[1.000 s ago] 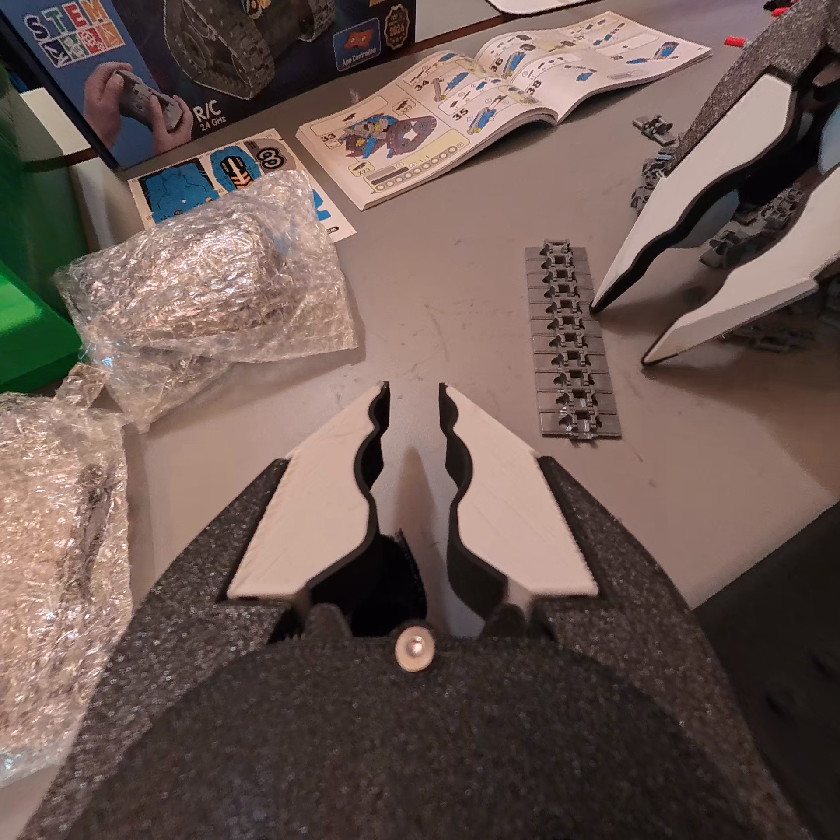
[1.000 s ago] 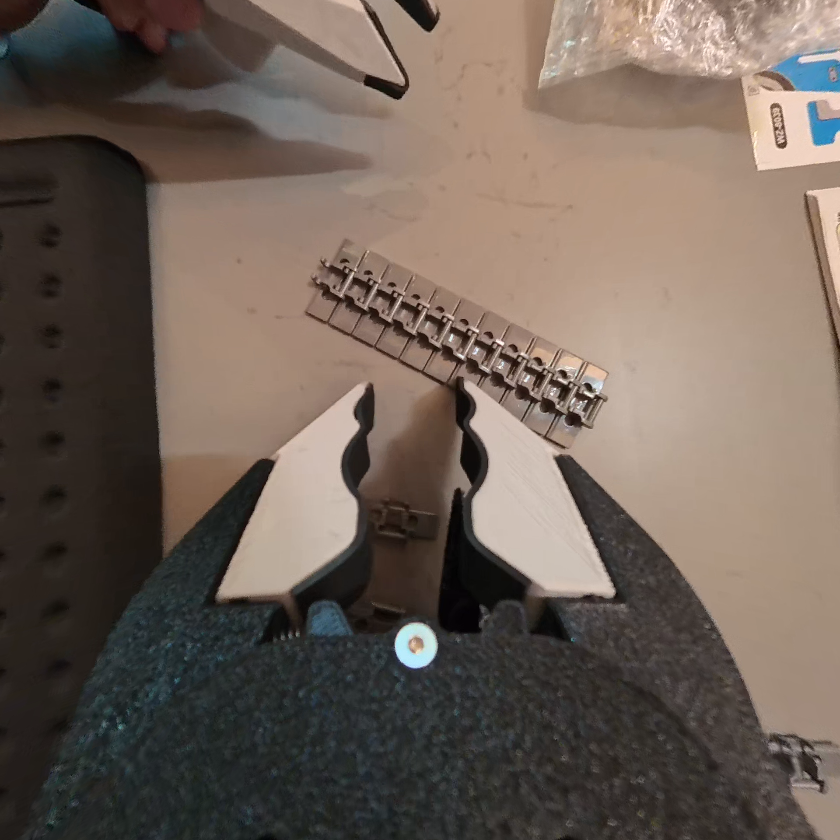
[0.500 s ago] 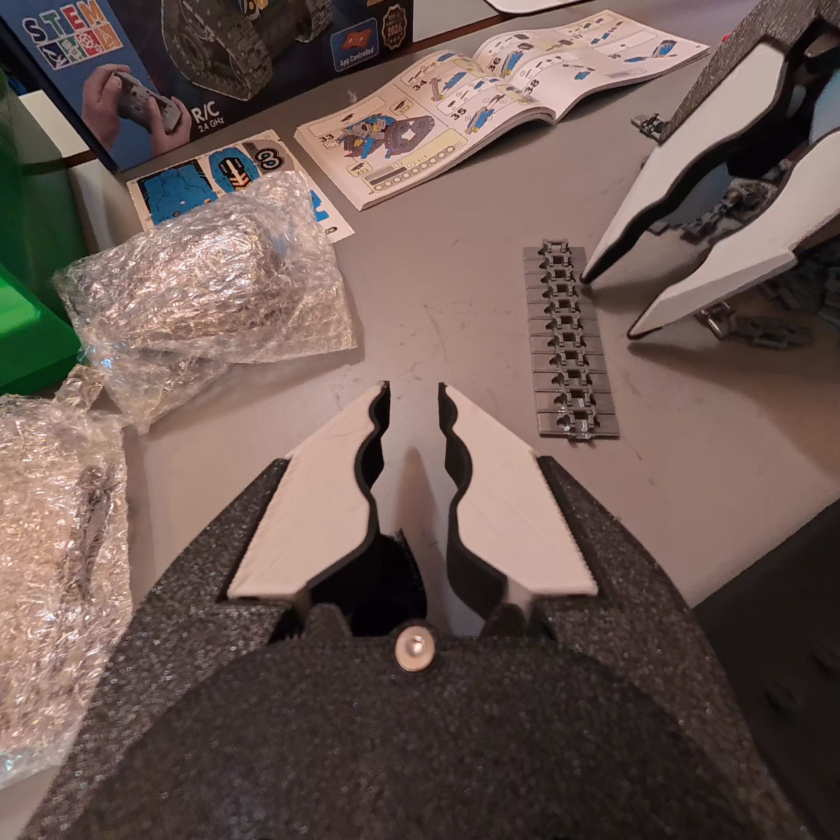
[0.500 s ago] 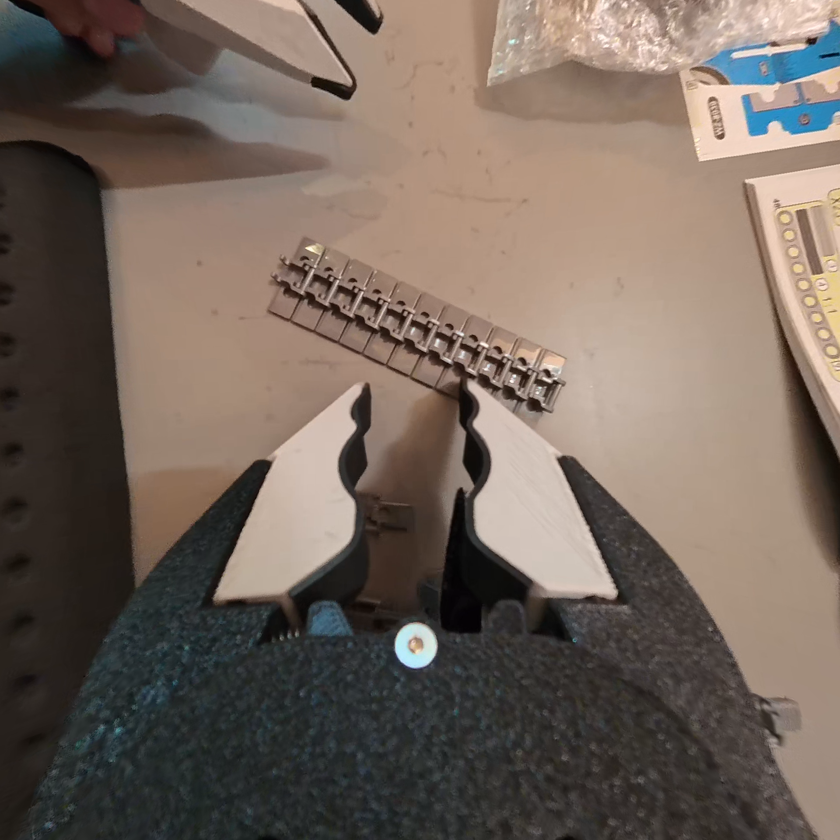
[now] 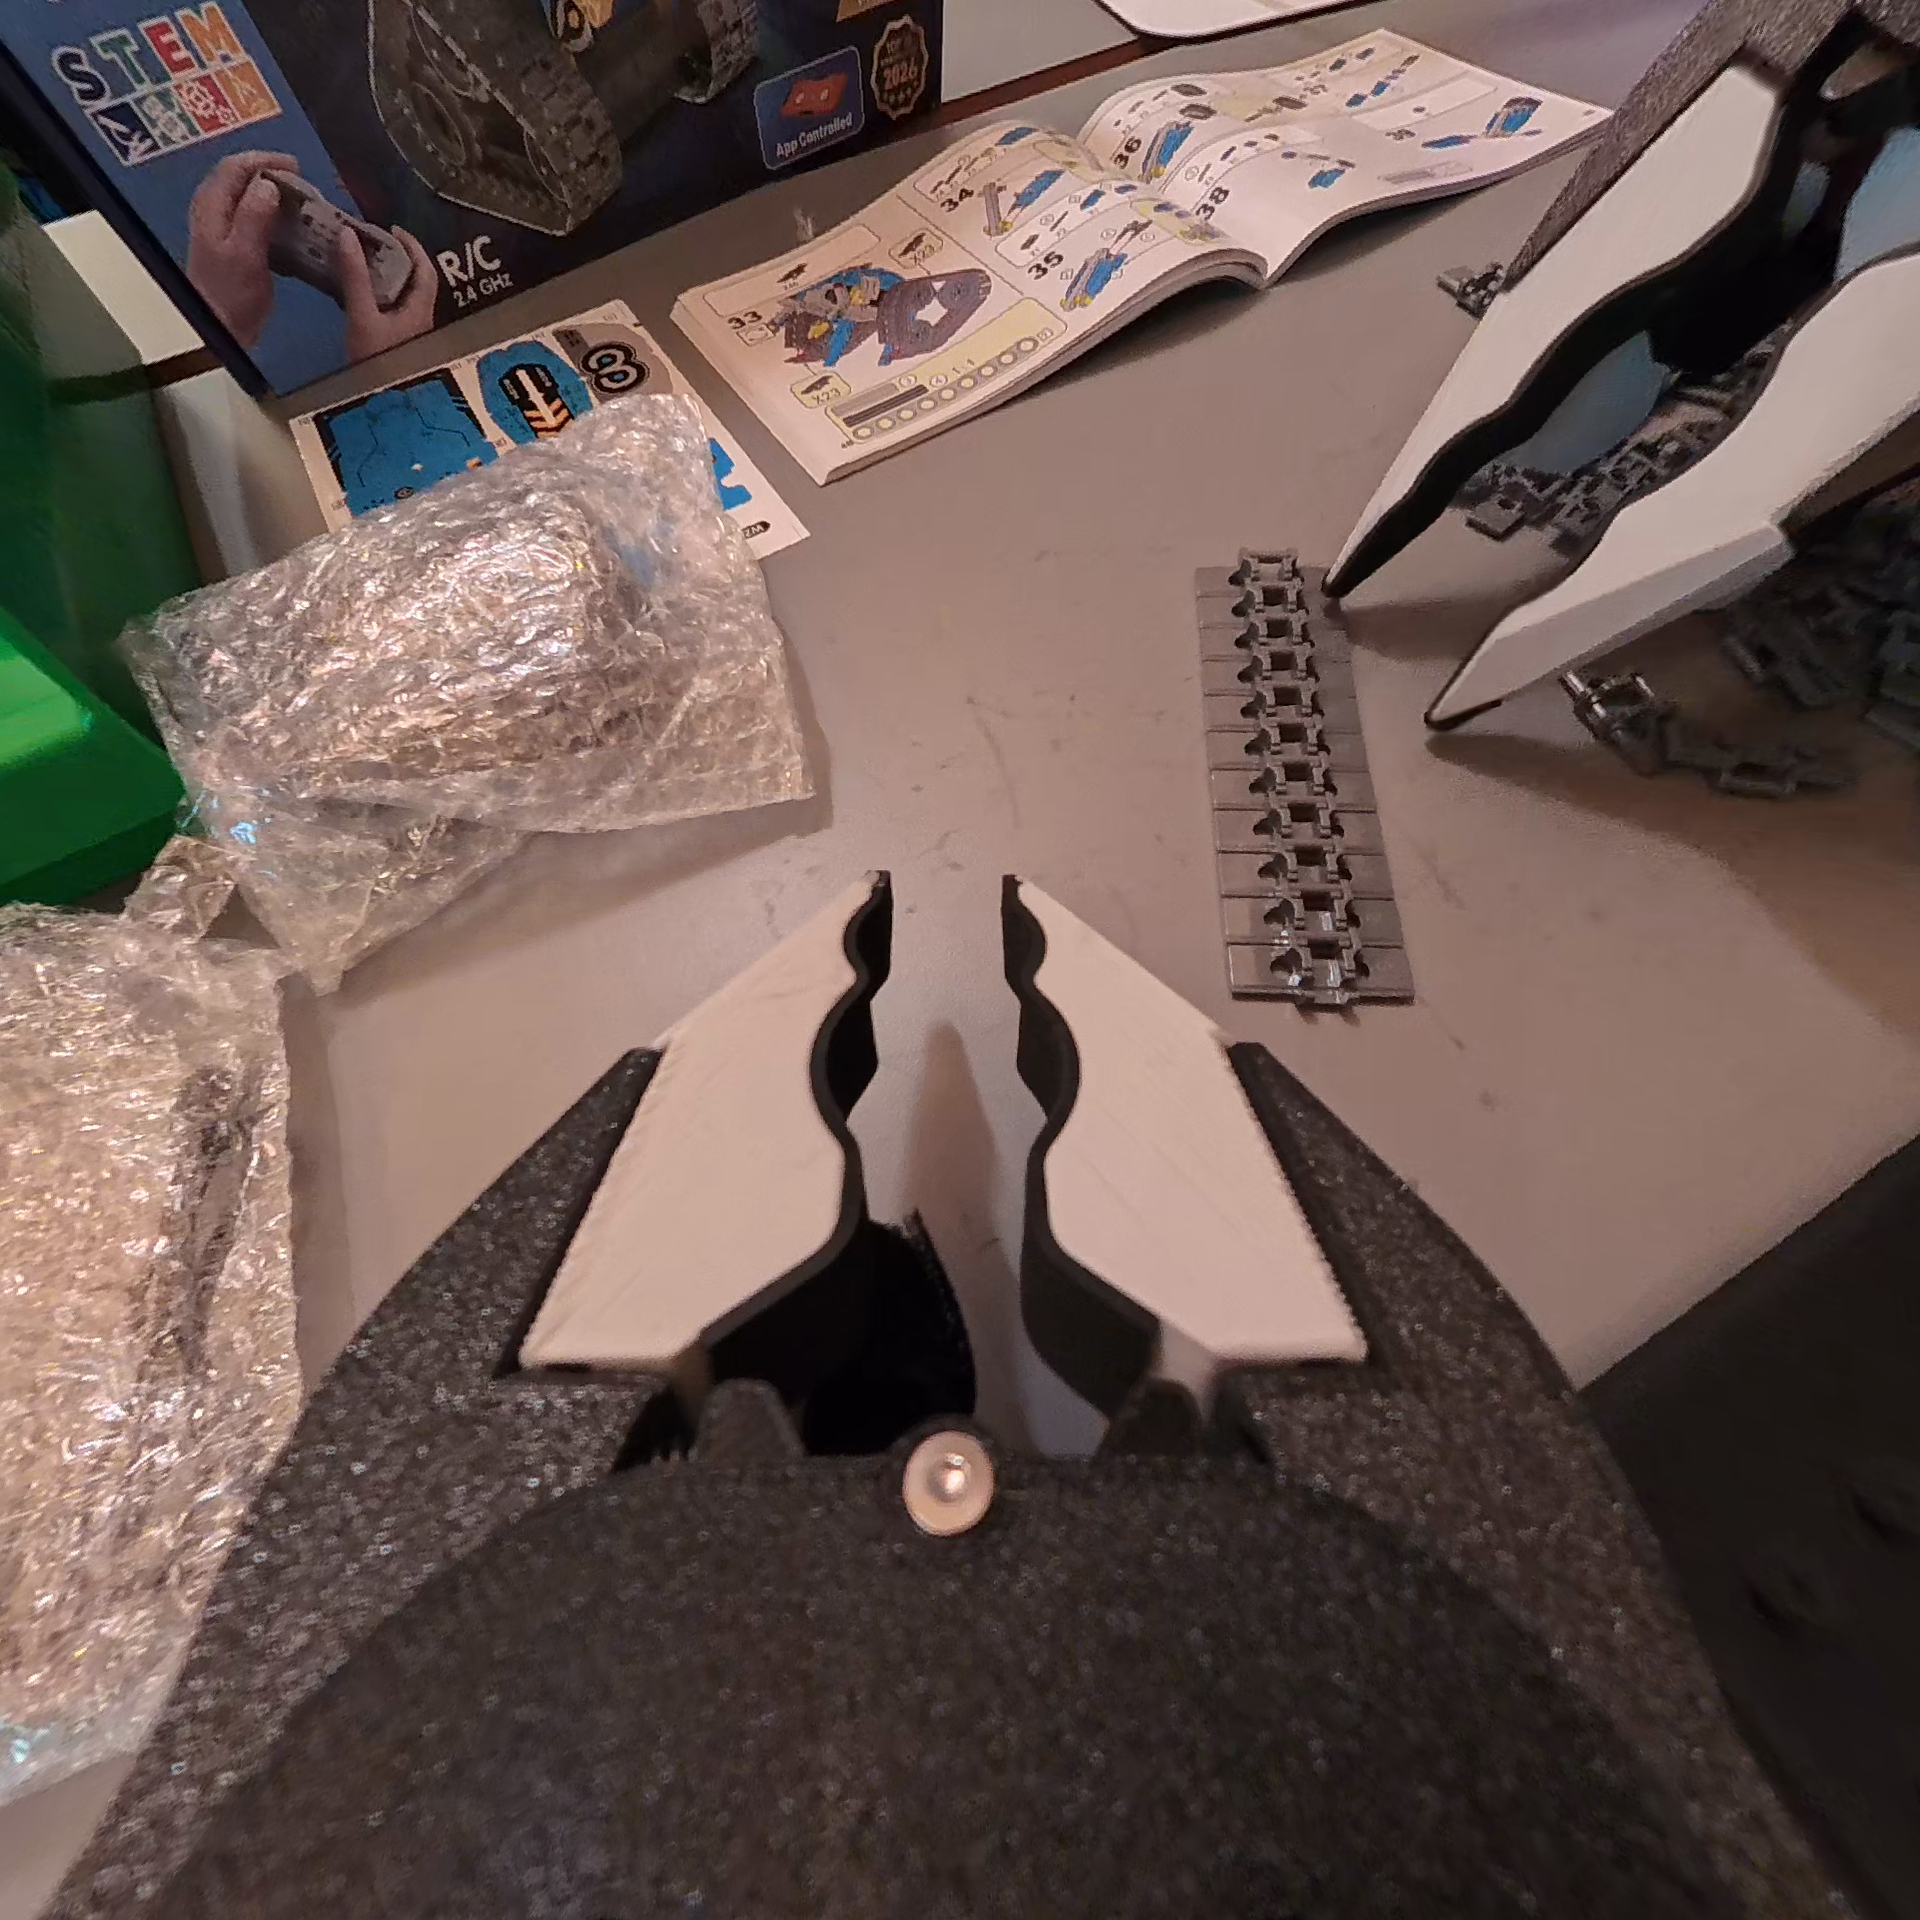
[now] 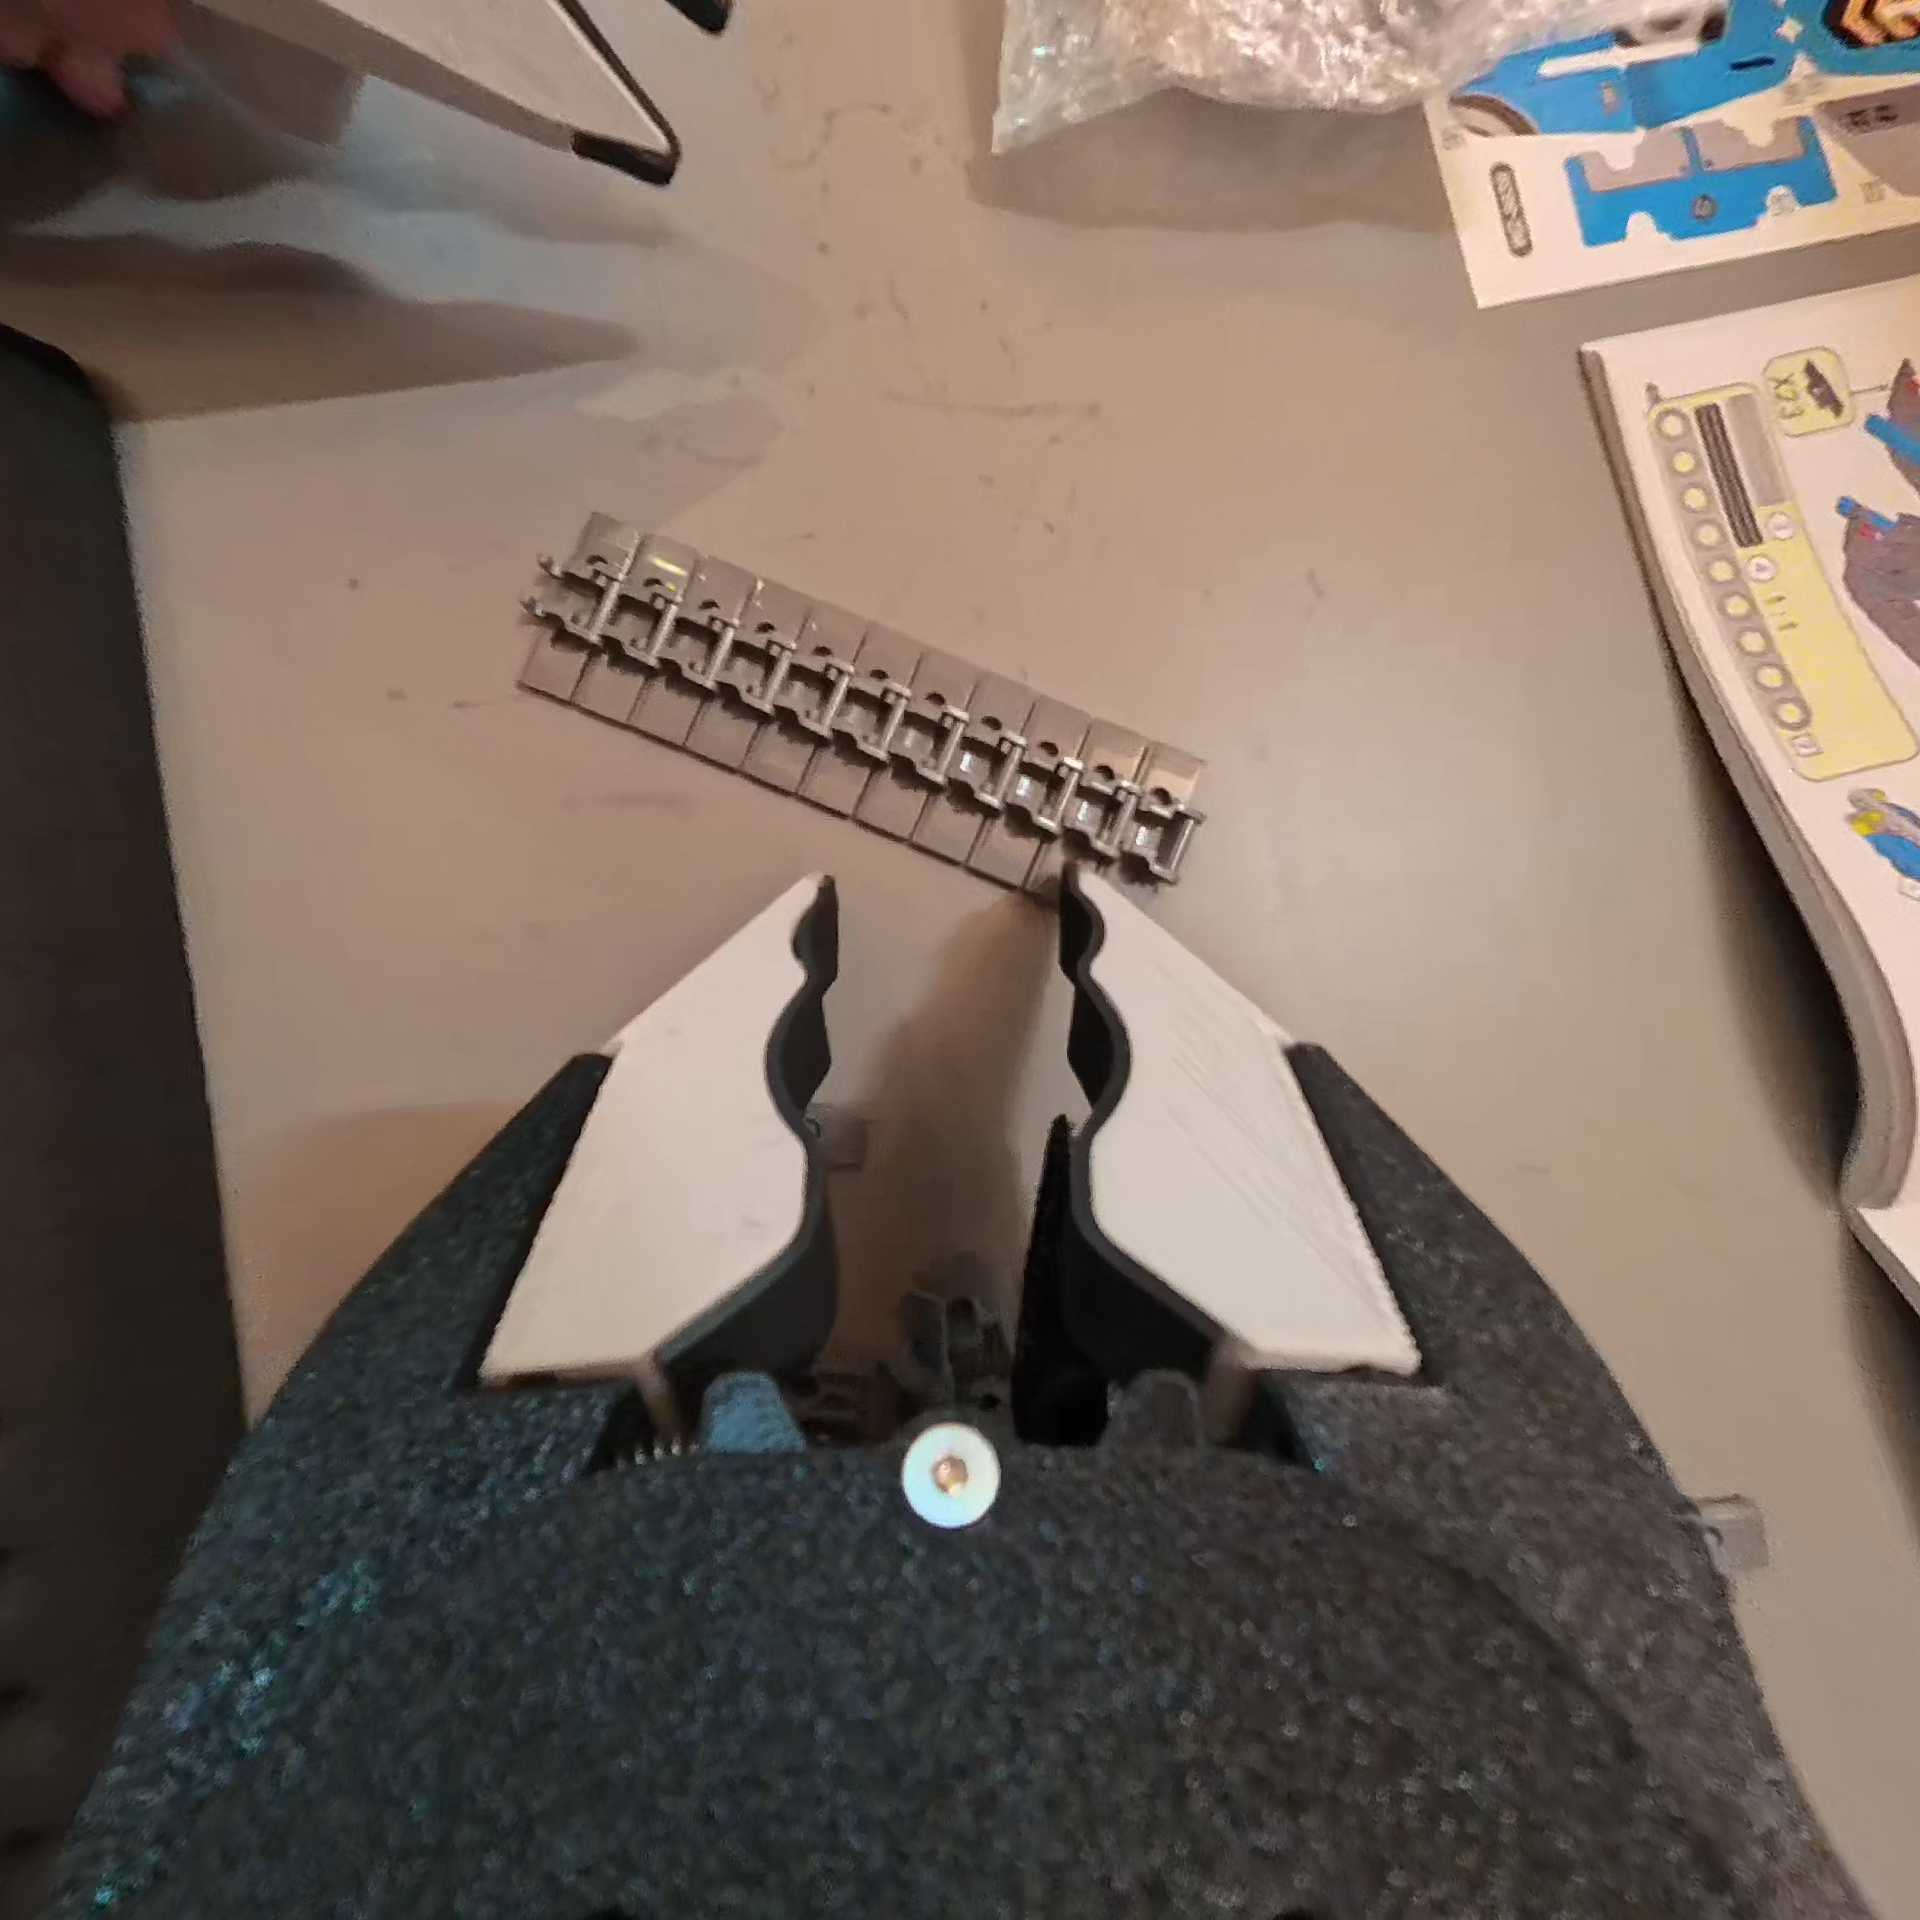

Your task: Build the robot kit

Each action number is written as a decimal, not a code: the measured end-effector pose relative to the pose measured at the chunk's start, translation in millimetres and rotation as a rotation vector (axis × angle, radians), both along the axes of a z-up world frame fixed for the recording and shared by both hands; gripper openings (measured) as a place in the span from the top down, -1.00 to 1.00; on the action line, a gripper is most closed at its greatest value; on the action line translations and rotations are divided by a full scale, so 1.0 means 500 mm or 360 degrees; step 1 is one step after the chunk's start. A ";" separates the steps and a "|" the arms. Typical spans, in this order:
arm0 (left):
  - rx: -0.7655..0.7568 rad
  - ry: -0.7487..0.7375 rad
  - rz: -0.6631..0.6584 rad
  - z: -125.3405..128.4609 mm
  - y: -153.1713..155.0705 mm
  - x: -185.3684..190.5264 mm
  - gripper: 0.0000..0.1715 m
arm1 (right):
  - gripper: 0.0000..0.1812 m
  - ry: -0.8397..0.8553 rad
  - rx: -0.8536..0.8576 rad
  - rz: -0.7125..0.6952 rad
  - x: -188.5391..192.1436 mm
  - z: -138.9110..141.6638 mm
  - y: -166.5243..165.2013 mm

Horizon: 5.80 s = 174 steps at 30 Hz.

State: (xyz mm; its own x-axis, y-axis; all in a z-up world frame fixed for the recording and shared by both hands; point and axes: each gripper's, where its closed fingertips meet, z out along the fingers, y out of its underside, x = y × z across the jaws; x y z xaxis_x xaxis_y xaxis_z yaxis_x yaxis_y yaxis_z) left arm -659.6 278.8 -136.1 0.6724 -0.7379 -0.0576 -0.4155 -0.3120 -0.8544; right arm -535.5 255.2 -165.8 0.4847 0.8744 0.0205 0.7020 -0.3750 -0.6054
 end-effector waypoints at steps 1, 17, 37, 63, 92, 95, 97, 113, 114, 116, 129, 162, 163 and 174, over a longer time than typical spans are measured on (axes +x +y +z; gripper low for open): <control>-0.0002 0.0001 0.0000 0.000 0.000 0.000 0.76 | 0.52 0.0005 -0.0021 0.0001 0.001 -0.005 -0.002; -0.0052 -0.0031 -0.0164 0.008 -0.037 0.050 0.61 | 0.58 0.0163 -0.0143 -0.0083 0.052 0.040 -0.031; -0.0416 0.0401 -0.0395 -0.023 -0.120 -0.002 0.60 | 0.81 0.0312 -0.0276 -0.0230 0.043 0.012 -0.181; -0.0538 -0.0831 -0.0698 0.162 -0.114 0.251 0.88 | 0.82 -0.0115 0.1829 0.0555 -0.002 0.203 -0.050; -0.0440 -0.0317 -0.0481 0.048 -0.072 0.196 0.62 | 0.97 0.0390 0.0632 0.0187 0.051 0.151 -0.022; -0.0450 -0.0146 -0.0286 0.005 -0.045 0.159 0.62 | 0.97 -0.0327 0.1040 0.0287 0.077 0.084 0.028; -0.0422 -0.0070 -0.0262 -0.006 -0.043 0.162 0.63 | 0.97 -0.0622 0.1217 0.0387 0.072 0.050 0.045; -0.0377 0.0216 -0.0367 -0.061 -0.022 0.201 0.83 | 0.73 0.0204 0.0219 0.0242 0.041 0.047 -0.020; -0.0379 0.0229 -0.0387 -0.061 -0.025 0.201 0.84 | 0.73 0.0184 0.0206 0.0253 0.048 0.041 -0.013; -0.0366 0.0255 -0.0414 -0.060 -0.030 0.201 0.84 | 0.73 0.0126 0.0203 0.0293 0.055 0.026 0.001; -0.0330 0.0204 -0.0461 -0.043 -0.049 0.234 0.84 | 0.78 0.0125 0.0029 0.0331 0.035 0.002 0.018; -0.0273 0.0295 -0.0489 -0.050 -0.055 0.251 0.84 | 0.89 0.0236 -0.0035 0.0287 0.034 0.029 0.009; -0.0276 0.0294 -0.0489 -0.051 -0.054 0.252 0.84 | 0.91 0.0226 -0.0012 0.0300 0.031 0.028 0.008; -0.0278 0.0299 -0.0492 -0.055 -0.052 0.247 0.84 | 1.00 0.0121 0.0146 0.0275 0.019 0.015 0.030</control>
